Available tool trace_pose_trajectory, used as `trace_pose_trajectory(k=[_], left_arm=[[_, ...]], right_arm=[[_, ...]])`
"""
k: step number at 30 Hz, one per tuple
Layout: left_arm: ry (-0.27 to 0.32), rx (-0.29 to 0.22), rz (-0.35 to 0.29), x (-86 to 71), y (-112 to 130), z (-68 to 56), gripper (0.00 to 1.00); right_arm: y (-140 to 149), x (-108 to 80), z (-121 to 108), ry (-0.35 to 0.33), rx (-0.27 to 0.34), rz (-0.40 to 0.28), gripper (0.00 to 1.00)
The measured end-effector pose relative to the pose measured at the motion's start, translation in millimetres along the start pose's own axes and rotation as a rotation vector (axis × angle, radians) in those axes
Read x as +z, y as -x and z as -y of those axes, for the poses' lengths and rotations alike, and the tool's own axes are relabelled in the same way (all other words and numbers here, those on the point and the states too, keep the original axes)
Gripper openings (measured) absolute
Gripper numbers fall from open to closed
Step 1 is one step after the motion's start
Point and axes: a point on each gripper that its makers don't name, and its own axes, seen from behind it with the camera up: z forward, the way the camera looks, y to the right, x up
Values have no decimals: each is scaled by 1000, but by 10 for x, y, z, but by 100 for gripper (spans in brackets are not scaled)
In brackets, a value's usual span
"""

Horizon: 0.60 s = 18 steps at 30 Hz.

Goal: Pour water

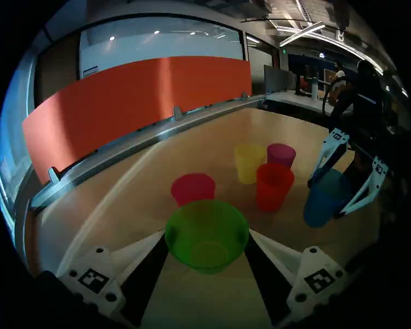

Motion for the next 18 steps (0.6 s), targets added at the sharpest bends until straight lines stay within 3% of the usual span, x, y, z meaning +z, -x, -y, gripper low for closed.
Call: trace_pose_trajectory(k=[18], left_arm=[[3, -50, -186, -641, -621, -267, 88]], right_arm=[[-718, -599, -165, 97, -39, -157, 90]])
